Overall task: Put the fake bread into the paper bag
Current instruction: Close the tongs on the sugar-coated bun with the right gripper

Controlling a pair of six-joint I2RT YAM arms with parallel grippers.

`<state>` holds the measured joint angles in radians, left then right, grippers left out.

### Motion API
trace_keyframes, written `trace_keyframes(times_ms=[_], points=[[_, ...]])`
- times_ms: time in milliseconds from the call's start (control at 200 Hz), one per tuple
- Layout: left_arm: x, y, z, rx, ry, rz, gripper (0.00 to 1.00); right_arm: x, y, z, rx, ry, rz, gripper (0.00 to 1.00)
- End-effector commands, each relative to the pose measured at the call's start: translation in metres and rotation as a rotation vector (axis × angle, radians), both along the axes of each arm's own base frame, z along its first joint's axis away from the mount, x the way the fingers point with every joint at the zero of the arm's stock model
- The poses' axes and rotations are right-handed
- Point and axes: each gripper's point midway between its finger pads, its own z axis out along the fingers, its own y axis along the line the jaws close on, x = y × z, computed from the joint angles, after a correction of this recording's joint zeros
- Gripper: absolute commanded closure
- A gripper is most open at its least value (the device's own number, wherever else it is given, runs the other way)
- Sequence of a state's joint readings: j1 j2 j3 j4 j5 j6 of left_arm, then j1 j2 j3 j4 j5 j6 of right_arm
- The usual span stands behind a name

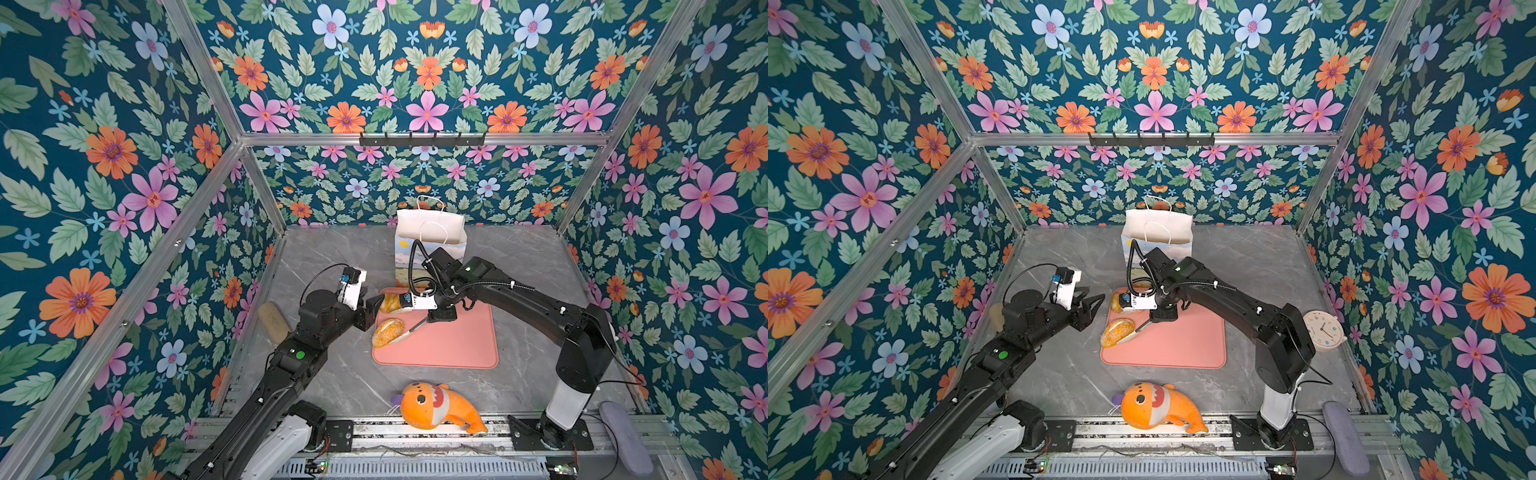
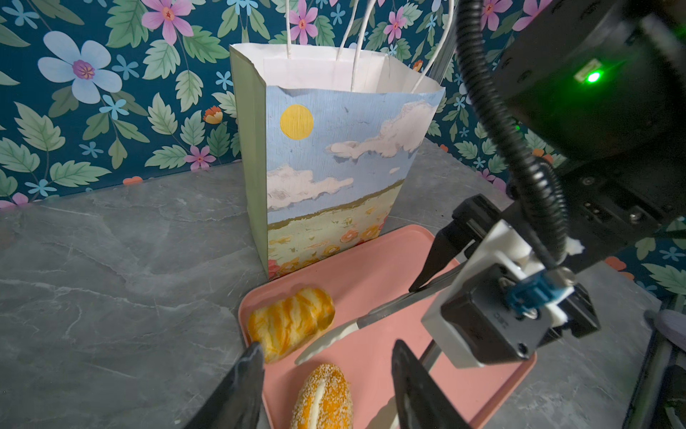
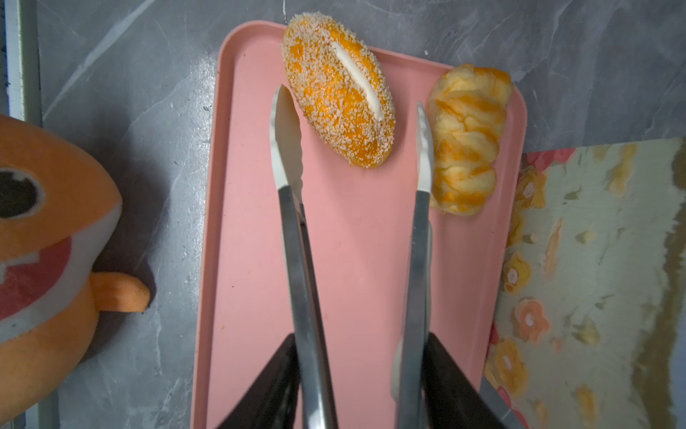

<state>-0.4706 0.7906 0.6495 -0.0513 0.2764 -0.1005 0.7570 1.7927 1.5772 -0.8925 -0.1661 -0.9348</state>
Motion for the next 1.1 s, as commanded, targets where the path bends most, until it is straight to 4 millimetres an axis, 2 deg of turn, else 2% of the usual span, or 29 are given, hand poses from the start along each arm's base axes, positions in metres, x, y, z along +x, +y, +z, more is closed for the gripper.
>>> trace_keyframes(times_ms=[0, 225, 440, 620, 735, 790, 815, 870, 1095], points=[[-0.001, -0.005, 0.008, -0.021, -0.027, -0.040, 0.45, 0.002, 0.007, 0.002, 0.018, -0.007, 0.032, 0.49], [-0.001, -0.004, 0.008, -0.032, -0.024, -0.047, 0.47, 0.002, 0.012, -0.003, 0.020, 0.014, 0.045, 0.49], [-0.001, -0.005, 0.011, -0.036, -0.028, -0.053, 0.48, -0.003, 0.014, 0.001, 0.036, 0.042, 0.049, 0.60], [0.000, -0.003, 0.011, -0.043, -0.027, -0.045, 0.49, -0.012, 0.005, 0.016, 0.042, 0.057, 0.010, 0.63], [0.006, 0.003, 0.015, -0.047, -0.033, 0.003, 0.48, -0.023, -0.004, 0.036, 0.075, 0.060, -0.044, 0.64], [0.012, 0.008, 0.019, -0.046, -0.036, 0.044, 0.44, -0.027, -0.010, 0.042, 0.088, 0.059, -0.078, 0.65], [0.013, 0.009, 0.021, -0.048, -0.039, 0.054, 0.42, -0.031, -0.015, 0.055, 0.114, 0.035, -0.092, 0.65], [0.017, 0.010, 0.026, -0.057, -0.044, 0.072, 0.40, -0.037, -0.023, 0.063, 0.127, 0.028, -0.128, 0.66], [0.039, -0.006, 0.045, -0.091, -0.019, 0.050, 0.37, -0.048, -0.071, 0.094, 0.155, 0.036, -0.338, 0.67]])
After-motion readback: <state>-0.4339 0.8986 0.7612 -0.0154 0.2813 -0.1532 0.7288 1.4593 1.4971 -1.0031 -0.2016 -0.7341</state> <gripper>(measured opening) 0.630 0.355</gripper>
